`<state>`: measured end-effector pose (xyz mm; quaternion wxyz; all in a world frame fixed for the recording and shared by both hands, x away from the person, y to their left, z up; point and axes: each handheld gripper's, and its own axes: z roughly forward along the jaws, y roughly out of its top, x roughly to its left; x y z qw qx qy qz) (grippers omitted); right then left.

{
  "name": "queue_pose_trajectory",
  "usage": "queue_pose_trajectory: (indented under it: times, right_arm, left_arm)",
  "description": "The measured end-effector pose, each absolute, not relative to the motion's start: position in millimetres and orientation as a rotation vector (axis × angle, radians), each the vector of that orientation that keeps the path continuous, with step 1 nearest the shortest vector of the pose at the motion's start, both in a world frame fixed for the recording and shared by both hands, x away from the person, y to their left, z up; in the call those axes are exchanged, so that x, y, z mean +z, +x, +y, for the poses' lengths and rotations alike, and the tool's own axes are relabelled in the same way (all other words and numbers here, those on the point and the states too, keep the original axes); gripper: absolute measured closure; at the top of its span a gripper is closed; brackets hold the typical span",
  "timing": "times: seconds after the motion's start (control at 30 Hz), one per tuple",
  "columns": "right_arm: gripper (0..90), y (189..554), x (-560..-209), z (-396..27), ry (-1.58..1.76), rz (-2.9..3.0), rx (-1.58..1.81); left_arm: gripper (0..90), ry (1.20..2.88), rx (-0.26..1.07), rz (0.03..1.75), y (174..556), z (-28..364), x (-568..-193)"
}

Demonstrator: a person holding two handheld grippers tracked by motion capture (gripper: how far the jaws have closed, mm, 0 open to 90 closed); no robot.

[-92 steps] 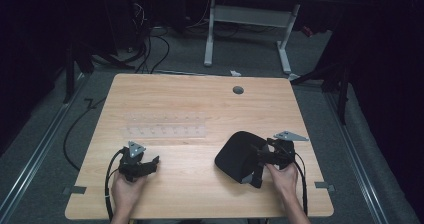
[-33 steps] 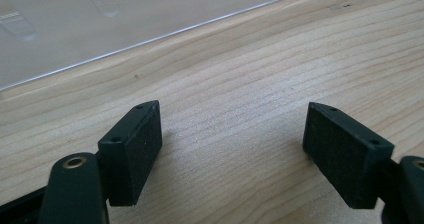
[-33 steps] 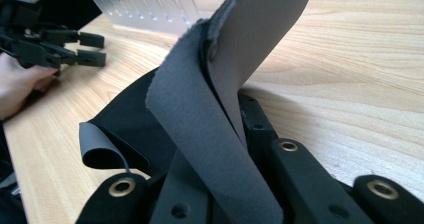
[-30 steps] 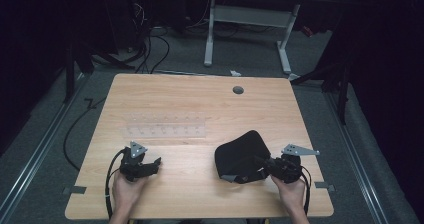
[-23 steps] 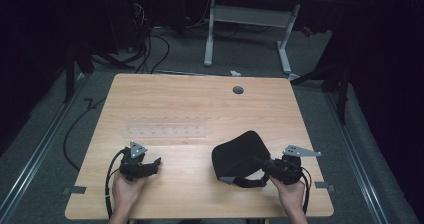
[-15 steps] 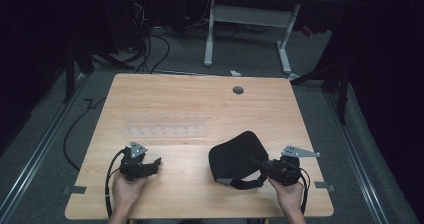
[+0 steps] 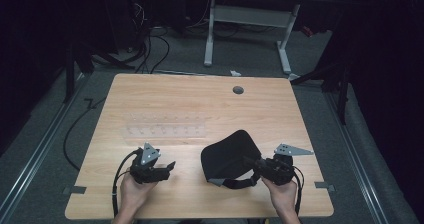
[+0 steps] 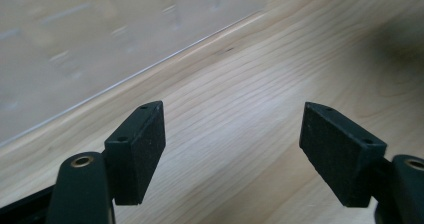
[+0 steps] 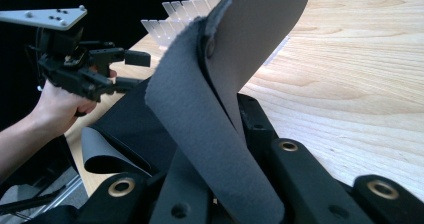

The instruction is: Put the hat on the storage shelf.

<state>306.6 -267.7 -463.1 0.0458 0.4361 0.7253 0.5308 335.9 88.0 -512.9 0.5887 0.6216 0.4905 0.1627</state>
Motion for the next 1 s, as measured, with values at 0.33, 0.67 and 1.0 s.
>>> queue_pose_trajectory:
  times: [0.33, 0.67, 1.0]
  right_arm:
    - [84.7, 311, -462, -259, 1.345, 2.233, 1.624]
    - [84.6, 320, -462, -247, 1.367, 2.273, 1.614]
    - [84.5, 325, -461, -235, 1.375, 2.306, 1.607]
  left_arm:
    - [28.3, 1.496, 0.358, 0.962, 310, 64, -502]
    - [29.4, 1.515, 0.329, 0.887, 303, 45, -494]
    - [32.6, 1.536, 0.319, 0.84, 300, 33, -490]
